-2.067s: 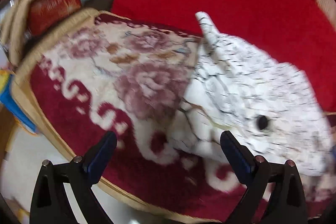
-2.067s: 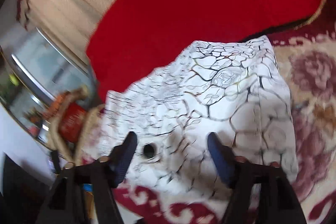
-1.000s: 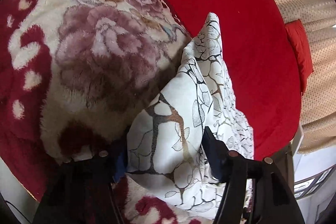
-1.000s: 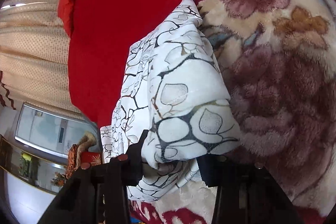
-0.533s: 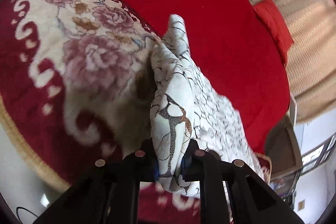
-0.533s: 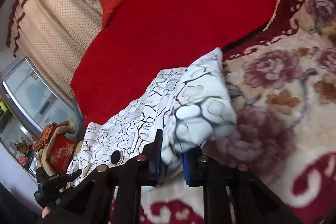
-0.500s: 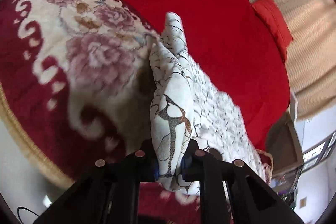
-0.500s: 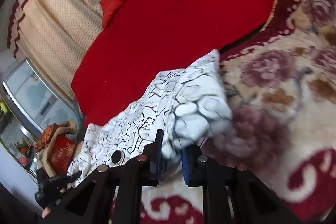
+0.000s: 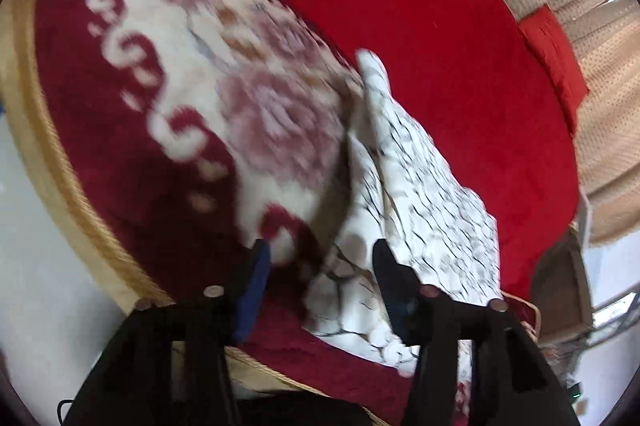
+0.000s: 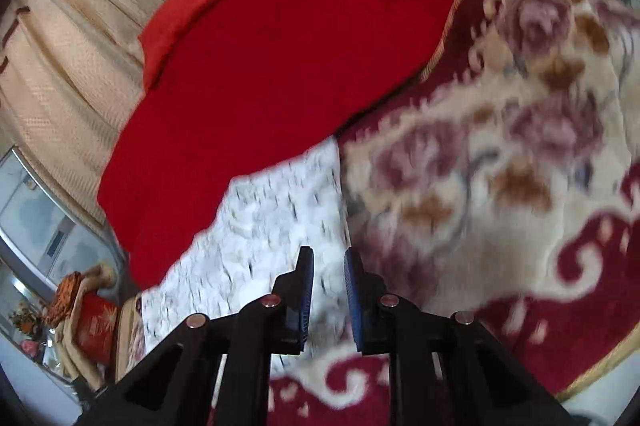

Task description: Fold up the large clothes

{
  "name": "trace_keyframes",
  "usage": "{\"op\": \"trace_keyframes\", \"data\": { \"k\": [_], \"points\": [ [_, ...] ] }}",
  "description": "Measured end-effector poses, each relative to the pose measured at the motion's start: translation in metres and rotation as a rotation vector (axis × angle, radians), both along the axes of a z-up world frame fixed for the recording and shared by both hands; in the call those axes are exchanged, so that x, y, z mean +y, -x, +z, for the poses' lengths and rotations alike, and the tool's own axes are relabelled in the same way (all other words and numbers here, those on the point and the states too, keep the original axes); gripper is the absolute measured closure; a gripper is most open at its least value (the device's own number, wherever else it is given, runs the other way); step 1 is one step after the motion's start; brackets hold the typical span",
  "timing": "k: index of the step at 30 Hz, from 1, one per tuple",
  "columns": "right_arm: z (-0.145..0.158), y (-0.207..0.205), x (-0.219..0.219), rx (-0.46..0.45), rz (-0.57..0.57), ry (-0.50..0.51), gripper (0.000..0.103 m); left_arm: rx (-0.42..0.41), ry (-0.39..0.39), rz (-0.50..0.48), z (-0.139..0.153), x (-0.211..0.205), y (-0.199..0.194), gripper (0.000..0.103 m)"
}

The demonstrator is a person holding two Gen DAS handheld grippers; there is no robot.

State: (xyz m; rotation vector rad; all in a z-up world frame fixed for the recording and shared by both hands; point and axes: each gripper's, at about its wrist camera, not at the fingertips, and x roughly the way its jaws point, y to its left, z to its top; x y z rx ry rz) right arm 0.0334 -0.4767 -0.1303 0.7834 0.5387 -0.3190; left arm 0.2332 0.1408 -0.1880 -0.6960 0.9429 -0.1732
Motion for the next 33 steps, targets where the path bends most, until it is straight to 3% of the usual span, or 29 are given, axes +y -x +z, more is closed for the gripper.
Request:
{"op": "trace_keyframes", "data": {
  "k": [2, 5, 8, 11, 14, 16, 17, 18, 19, 23, 25, 26, 28, 30, 31, 32, 33],
  "points": [
    [0.007, -0.023, -0.006, 0.003, 0.049, -0.028, 0.084, -0.004, 0.009, 0.003, 0.001, 0.0, 0.005, 0.045],
    [0.009, -0.066, 0.001, 0.015, 0.127, -0.078, 0.084, 0.042, 0.053, -0.013, -0.009, -0.012, 0.021, 0.033],
    [0.006, -0.124, 0.023, 0.068, 0.199, -0.05, 0.084, 0.096, 0.14, 0.003, -0.03, -0.025, 0.034, 0.03],
    [-0.007, -0.176, 0.039, 0.113, 0.251, -0.104, 0.084, 0.152, 0.219, 0.018, -0.052, -0.038, 0.029, 0.028],
    [-0.038, -0.221, 0.043, 0.184, 0.302, -0.163, 0.083, 0.158, 0.25, 0.02, -0.06, -0.052, 0.015, 0.028],
    [-0.079, -0.25, 0.042, 0.327, 0.323, -0.197, 0.083, 0.123, 0.227, 0.027, -0.052, -0.058, 0.009, 0.028],
    [-0.094, -0.253, 0.037, 0.319, 0.322, -0.253, 0.083, 0.069, 0.224, 0.021, -0.043, -0.062, 0.005, 0.031],
    [-0.095, -0.252, 0.034, 0.3, 0.317, -0.282, 0.083, 0.047, 0.211, 0.019, -0.039, -0.063, 0.001, 0.048],
    [-0.094, -0.252, 0.032, 0.298, 0.319, -0.292, 0.083, 0.031, 0.186, 0.018, -0.033, -0.065, -0.002, 0.055],
    [-0.078, -0.246, 0.027, 0.229, 0.338, -0.289, 0.082, -0.017, 0.172, 0.031, -0.022, -0.074, -0.01, 0.057],
    [-0.078, -0.246, 0.027, 0.227, 0.336, -0.269, 0.082, -0.028, 0.16, 0.056, -0.027, -0.078, -0.018, 0.041],
    [-0.082, -0.248, 0.027, 0.254, 0.327, -0.262, 0.083, -0.016, 0.165, 0.073, -0.032, -0.079, -0.021, 0.021],
    [-0.099, -0.251, 0.028, 0.299, 0.33, -0.297, 0.083, 0.039, 0.187, 0.099, -0.047, -0.076, -0.026, 0.018],
    [-0.097, -0.251, 0.028, 0.29, 0.333, -0.301, 0.083, 0.058, 0.177, 0.108, -0.049, -0.08, -0.031, 0.02],
    [-0.091, -0.248, 0.027, 0.281, 0.336, -0.307, 0.083, 0.057, 0.163, 0.111, -0.046, -0.081, -0.033, 0.028],
    [-0.088, -0.244, 0.027, 0.262, 0.344, -0.315, 0.083, 0.054, 0.144, 0.114, -0.041, -0.082, -0.034, 0.047],
    [-0.085, -0.241, 0.026, 0.248, 0.35, -0.319, 0.083, 0.056, 0.109, 0.115, -0.036, -0.084, -0.037, 0.057]
  ]
}}
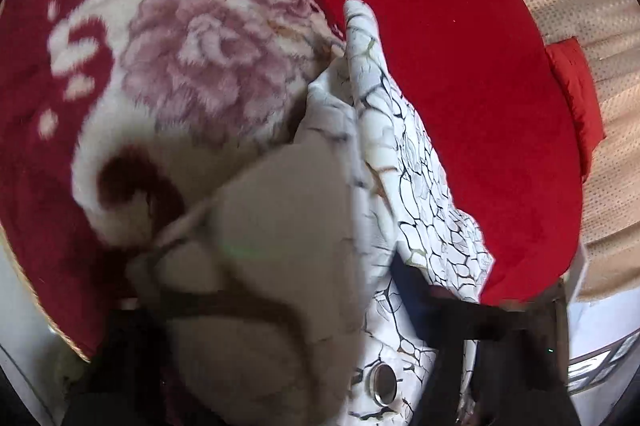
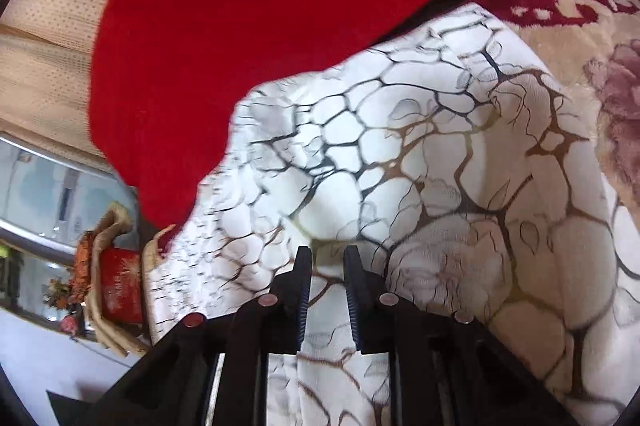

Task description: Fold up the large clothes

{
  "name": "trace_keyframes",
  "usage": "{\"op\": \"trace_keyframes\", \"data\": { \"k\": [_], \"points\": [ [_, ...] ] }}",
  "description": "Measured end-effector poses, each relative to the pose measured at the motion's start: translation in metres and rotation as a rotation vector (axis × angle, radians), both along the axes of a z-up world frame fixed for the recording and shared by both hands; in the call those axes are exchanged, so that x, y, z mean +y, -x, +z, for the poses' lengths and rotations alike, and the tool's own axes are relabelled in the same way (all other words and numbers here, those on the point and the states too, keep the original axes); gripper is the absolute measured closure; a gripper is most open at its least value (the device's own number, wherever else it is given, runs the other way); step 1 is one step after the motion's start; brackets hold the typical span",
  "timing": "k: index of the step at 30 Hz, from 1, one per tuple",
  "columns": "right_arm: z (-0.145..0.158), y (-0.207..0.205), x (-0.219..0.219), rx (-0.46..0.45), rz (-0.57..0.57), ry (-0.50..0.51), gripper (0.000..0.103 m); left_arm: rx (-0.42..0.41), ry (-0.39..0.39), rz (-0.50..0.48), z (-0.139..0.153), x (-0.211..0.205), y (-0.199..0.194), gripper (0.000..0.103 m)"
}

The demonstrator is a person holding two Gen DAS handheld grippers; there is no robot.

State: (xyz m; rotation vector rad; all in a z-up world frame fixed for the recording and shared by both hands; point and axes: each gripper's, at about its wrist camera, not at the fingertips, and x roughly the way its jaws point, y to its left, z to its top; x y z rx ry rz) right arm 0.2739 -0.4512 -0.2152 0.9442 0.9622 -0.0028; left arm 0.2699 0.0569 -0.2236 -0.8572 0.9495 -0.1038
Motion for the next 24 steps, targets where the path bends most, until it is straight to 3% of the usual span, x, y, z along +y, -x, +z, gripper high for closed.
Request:
{"op": "trace_keyframes", "data": {
  "k": [4, 7, 9, 13, 19, 21, 22, 24],
  "points": [
    [0.019, 0.014, -0.008, -0.062, -0.007, 0.03, 0.082, -0.03, -0.06, -0.025, 0.016, -0.007, -0.004, 0.069],
    [-0.003, 0.013, -0.014, 0.045, 0.01, 0.044, 0.083, -0.081, -0.133, -0.06, 0.04, -0.02, -0.008, 0.075],
    [-0.013, 0.009, -0.016, 0.059, 0.037, 0.017, 0.083, -0.104, -0.185, -0.084, 0.05, -0.028, -0.012, 0.077],
    [-0.006, 0.017, -0.023, 0.038, 0.062, -0.045, 0.083, -0.195, -0.326, -0.173, 0.083, -0.059, -0.008, 0.078],
    [-0.004, 0.033, -0.053, -0.023, 0.063, -0.189, 0.08, -0.378, -0.604, -0.396, 0.13, -0.148, 0.015, 0.08],
    [0.001, 0.038, -0.062, -0.061, 0.051, -0.22, 0.071, -0.429, -0.683, -0.486, 0.135, -0.182, 0.027, 0.08],
    [0.003, 0.041, -0.068, -0.081, 0.042, -0.239, 0.052, -0.46, -0.74, -0.546, 0.135, -0.204, 0.036, 0.08],
    [0.008, 0.045, -0.079, -0.126, 0.021, -0.285, 0.028, -0.493, -0.825, -0.636, 0.127, -0.234, 0.05, 0.08]
  ]
}}
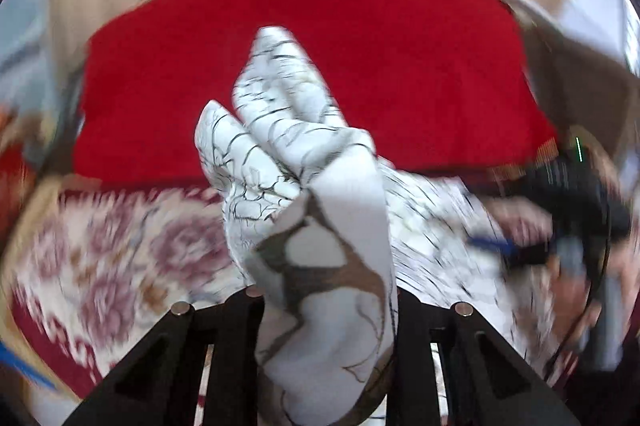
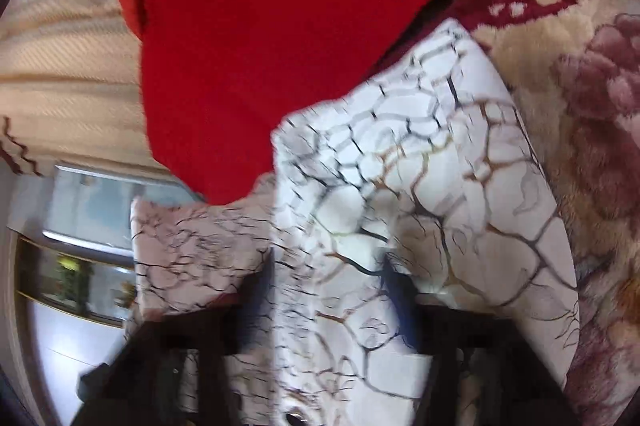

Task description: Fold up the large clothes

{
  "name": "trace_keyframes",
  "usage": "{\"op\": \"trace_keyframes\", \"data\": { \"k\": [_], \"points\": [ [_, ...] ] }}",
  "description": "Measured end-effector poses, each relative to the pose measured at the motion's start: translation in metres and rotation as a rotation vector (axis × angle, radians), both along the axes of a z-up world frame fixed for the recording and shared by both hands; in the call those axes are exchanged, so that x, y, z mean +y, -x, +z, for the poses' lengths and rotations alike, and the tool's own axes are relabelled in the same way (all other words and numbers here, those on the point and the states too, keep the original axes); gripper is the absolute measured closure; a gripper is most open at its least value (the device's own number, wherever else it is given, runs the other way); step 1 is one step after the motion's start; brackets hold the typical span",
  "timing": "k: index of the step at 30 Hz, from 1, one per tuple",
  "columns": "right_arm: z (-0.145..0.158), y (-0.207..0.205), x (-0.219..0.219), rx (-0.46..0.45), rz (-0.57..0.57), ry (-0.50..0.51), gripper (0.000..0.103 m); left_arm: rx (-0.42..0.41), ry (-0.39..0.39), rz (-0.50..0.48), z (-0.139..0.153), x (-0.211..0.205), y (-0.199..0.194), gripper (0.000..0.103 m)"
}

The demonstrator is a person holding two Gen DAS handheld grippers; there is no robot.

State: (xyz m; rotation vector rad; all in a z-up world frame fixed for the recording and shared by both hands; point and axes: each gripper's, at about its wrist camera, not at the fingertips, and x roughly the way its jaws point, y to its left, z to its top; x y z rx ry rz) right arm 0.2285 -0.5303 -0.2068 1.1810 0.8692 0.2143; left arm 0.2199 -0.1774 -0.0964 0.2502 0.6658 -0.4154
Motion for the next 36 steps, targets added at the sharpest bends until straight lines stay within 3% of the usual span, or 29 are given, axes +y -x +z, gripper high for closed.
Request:
{"op": "trace_keyframes", "data": {
  "k": [4, 7, 10, 15, 21, 23, 25, 27, 29, 30, 32, 34, 36],
  "points": [
    [0.012, 0.002, -0.011, -0.054, -0.005, -0.057, 0.028, 0.004, -0.223, -0.149, -0.051, -0.055, 0.026, 0.08],
    [-0.004, -0.005, -0.018, -0.019, -0.014, -0.109, 0.028, -0.009, -0.255, -0.159, -0.067, -0.057, 0.032, 0.08],
    [-0.016, -0.011, -0.02, 0.019, -0.027, -0.144, 0.028, 0.011, -0.223, -0.166, -0.063, -0.053, 0.028, 0.08],
    [-0.004, -0.033, -0.002, 0.003, 0.016, -0.087, 0.024, 0.01, -0.187, -0.197, -0.062, -0.051, 0.026, 0.08],
    [0.017, -0.075, 0.041, -0.027, 0.147, 0.018, 0.022, 0.0, -0.131, -0.244, -0.062, -0.042, 0.033, 0.08],
    [0.027, -0.085, 0.056, -0.051, 0.196, 0.044, 0.014, 0.006, -0.112, -0.262, -0.061, -0.037, 0.033, 0.08],
    [0.037, -0.099, 0.081, -0.068, 0.257, 0.118, 0.007, 0.014, -0.095, -0.291, -0.059, -0.034, 0.032, 0.078],
    [0.04, -0.107, 0.106, -0.068, 0.29, 0.228, 0.007, 0.025, -0.084, -0.318, -0.057, -0.028, 0.031, 0.074],
    [0.034, -0.114, 0.123, -0.04, 0.306, 0.328, 0.014, 0.05, -0.066, -0.348, -0.053, -0.018, 0.03, 0.073],
    [0.027, -0.119, 0.13, -0.01, 0.324, 0.366, 0.033, 0.051, -0.071, -0.352, -0.051, -0.012, 0.031, 0.07],
    [0.015, -0.121, 0.13, 0.005, 0.338, 0.374, 0.054, 0.074, -0.041, -0.38, -0.043, 0.008, 0.034, 0.066],
    [0.013, -0.119, 0.123, -0.024, 0.34, 0.326, 0.064, 0.118, 0.04, -0.433, -0.029, 0.034, 0.039, 0.058],
    [0.013, -0.116, 0.12, -0.033, 0.333, 0.331, 0.068, 0.154, 0.102, -0.472, -0.015, 0.055, 0.044, 0.041]
  ]
}}
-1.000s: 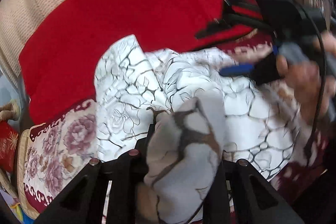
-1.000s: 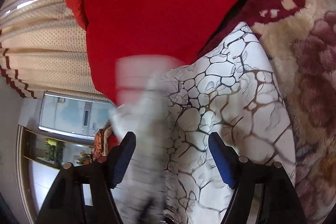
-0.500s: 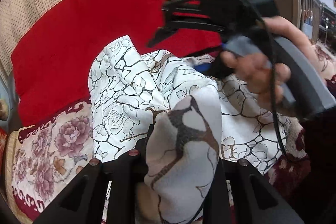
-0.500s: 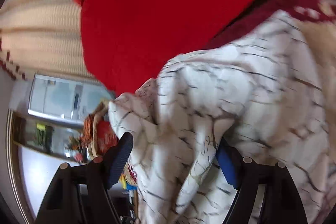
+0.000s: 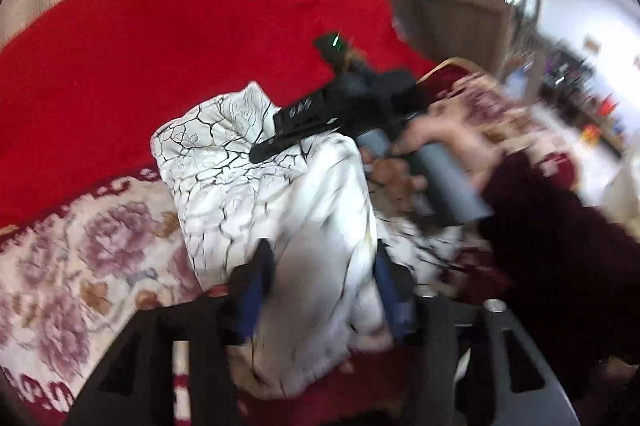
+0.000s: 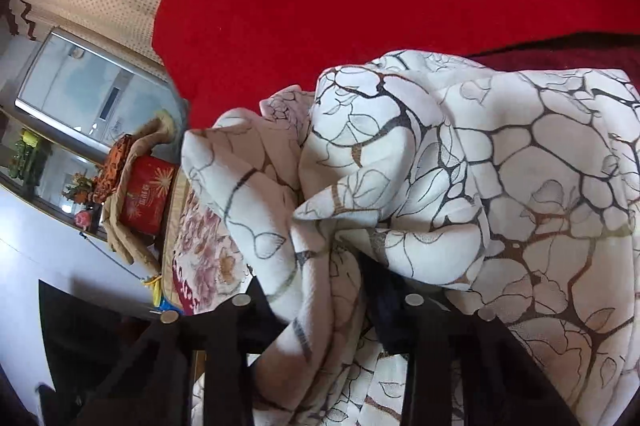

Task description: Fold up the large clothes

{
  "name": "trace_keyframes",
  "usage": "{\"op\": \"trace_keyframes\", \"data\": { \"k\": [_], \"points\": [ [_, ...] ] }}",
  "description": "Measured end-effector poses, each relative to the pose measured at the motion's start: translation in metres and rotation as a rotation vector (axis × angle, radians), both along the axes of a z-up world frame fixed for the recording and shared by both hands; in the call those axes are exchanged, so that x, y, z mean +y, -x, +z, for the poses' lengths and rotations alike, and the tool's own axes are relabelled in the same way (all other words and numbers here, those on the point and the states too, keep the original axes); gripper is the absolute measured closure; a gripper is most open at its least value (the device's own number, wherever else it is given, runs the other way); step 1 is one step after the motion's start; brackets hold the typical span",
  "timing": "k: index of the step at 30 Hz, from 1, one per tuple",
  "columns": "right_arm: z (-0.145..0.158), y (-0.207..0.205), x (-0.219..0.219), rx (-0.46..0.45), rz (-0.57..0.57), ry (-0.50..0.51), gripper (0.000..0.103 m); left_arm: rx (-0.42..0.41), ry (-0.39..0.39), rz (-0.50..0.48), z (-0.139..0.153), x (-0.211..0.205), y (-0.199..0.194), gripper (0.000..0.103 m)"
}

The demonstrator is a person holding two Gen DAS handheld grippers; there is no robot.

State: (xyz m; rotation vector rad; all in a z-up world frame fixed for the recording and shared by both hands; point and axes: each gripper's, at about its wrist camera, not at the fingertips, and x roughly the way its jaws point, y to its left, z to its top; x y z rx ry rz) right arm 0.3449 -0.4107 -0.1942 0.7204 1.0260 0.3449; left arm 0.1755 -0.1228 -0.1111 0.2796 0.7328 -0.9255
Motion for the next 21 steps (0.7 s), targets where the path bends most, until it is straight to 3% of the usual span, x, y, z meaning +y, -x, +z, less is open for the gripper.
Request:
{"op": "trace_keyframes", "data": {
  "k": [3, 5, 6, 8, 10, 11, 12, 14, 15, 17, 21],
  "points": [
    [-0.004, -0.001, -0.002, -0.006, -0.018, 0.005, 0.07, 0.037, 0.086, -0.012, 0.016, 0.035, -0.002, 0.035],
    [-0.004, -0.001, -0.002, -0.006, -0.025, 0.003, 0.07, 0.054, 0.131, 0.071, 0.018, 0.061, -0.017, 0.024],
    [-0.003, 0.001, -0.003, -0.013, -0.026, 0.013, 0.07, 0.078, 0.147, 0.12, 0.014, 0.069, -0.029, 0.023],
    [-0.005, 0.011, -0.001, -0.028, -0.028, 0.035, 0.072, 0.221, 0.19, 0.229, -0.01, 0.08, -0.067, 0.023],
    [-0.002, 0.022, 0.004, -0.046, -0.038, 0.049, 0.075, 0.367, 0.226, 0.273, -0.037, 0.079, -0.094, 0.025],
    [0.002, 0.024, 0.011, -0.057, -0.046, 0.056, 0.076, 0.458, 0.25, 0.299, -0.058, 0.074, -0.107, 0.03],
    [0.006, 0.026, 0.013, -0.07, -0.054, 0.068, 0.077, 0.503, 0.256, 0.307, -0.069, 0.069, -0.112, 0.045],
    [0.017, 0.031, 0.017, -0.105, -0.067, 0.106, 0.081, 0.62, 0.275, 0.287, -0.093, 0.05, -0.113, 0.056],
    [0.024, 0.035, 0.019, -0.125, -0.073, 0.124, 0.082, 0.62, 0.287, 0.291, -0.095, 0.043, -0.109, 0.056],
    [0.036, 0.044, 0.02, -0.164, -0.096, 0.159, 0.085, 0.524, 0.256, 0.287, -0.081, 0.026, -0.095, 0.056],
    [0.062, 0.066, 0.003, -0.241, -0.148, 0.19, 0.087, 0.457, 0.206, 0.254, -0.053, -0.008, -0.082, 0.056]
  ]
}}
